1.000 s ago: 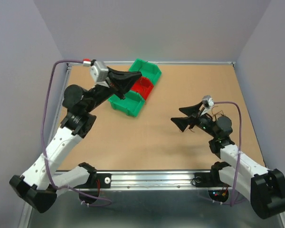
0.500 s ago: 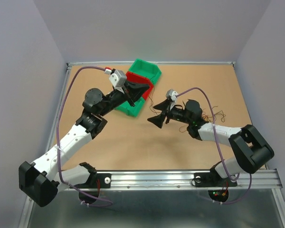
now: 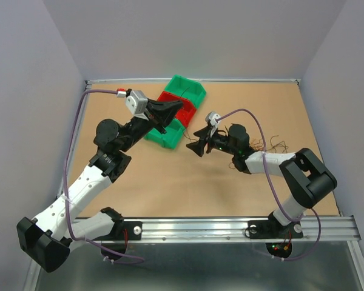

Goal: Untangle the cables

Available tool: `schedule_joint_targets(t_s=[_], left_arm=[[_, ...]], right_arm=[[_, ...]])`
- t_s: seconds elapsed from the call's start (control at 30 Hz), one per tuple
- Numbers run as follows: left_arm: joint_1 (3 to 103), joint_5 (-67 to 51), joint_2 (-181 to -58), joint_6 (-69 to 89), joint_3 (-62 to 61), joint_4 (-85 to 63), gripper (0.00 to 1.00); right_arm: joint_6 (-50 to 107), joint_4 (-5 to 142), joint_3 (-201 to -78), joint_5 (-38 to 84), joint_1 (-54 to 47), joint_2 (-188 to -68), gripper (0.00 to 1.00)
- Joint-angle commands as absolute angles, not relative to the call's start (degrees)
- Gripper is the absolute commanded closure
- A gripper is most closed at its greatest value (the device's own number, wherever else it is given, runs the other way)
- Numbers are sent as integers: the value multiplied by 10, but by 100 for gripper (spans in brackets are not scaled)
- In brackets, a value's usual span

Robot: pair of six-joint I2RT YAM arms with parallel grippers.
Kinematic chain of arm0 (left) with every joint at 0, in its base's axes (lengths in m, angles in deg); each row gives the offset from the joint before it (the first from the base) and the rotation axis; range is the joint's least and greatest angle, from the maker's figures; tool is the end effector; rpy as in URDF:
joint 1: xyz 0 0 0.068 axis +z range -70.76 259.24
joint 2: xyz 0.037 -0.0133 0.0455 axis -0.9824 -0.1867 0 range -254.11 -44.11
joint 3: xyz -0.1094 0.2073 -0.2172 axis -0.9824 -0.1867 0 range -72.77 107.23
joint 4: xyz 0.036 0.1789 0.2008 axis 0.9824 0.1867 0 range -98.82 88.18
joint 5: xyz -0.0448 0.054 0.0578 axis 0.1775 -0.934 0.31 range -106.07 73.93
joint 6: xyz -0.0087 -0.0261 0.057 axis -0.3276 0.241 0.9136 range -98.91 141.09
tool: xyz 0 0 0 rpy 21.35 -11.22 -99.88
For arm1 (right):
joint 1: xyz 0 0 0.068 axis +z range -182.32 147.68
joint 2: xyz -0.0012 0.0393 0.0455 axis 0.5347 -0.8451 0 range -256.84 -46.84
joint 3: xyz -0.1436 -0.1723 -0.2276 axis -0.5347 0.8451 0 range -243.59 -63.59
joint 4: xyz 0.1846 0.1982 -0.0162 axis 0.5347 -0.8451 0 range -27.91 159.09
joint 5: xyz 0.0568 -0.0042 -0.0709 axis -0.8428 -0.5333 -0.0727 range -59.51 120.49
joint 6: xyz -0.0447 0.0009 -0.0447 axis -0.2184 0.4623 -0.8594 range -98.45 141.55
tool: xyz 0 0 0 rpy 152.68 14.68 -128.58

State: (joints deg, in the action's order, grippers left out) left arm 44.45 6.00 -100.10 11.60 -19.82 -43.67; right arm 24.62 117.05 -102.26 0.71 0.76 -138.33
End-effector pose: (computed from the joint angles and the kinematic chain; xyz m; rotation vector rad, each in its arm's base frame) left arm 0.1579 -0.1320 0.4813 0.5830 0.9343 -0.8916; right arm 0.2769 0.2091 0.2483 -0.8291 1.5125 0.9011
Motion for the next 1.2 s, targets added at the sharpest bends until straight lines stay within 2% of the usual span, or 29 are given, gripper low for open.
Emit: schedule_joint_targets(t_s=[0.0, 0.03, 0.1, 0.13, 0.23, 0.37, 0.47, 0.57, 0.77, 1.03, 1.17], left_arm=[[443, 53, -1001, 115, -199, -460, 100], [443, 52, -1002, 116, -199, -459, 100], [443, 51, -1006, 116, -198, -460, 100], [443, 46, -1007, 117, -198, -459, 100], [443, 4, -1010, 126, -198, -455, 100], [452, -97, -1032, 144, -194, -454, 100], [468, -117, -1064, 160, -190, -464, 100], [472, -129, -1146, 181, -174, -468, 100], [486, -94, -1290, 174, -96, -411, 100], [491, -3, -1378, 178, -36, -339, 100], [501, 27, -1409, 196, 9, -281, 83]], right_arm=[[232, 1196, -1061, -1, 16, -1390, 28], [232, 1199, -1062, -4, 16, -1390, 30], [234, 1201, -1066, -4, 18, -1391, 47], [234, 1200, -1067, -10, 19, -1392, 70], [236, 1201, -1060, -18, 21, -1380, 99], [241, 1200, -1024, -38, 22, -1323, 100], [264, 1197, -990, -55, 23, -1275, 99], [292, 1174, -969, -52, 24, -1190, 99], [357, 1064, -980, 24, 23, -1095, 100], [396, 1012, -1026, 128, 24, -1041, 100], [389, 981, -1067, 176, 23, -1040, 100]])
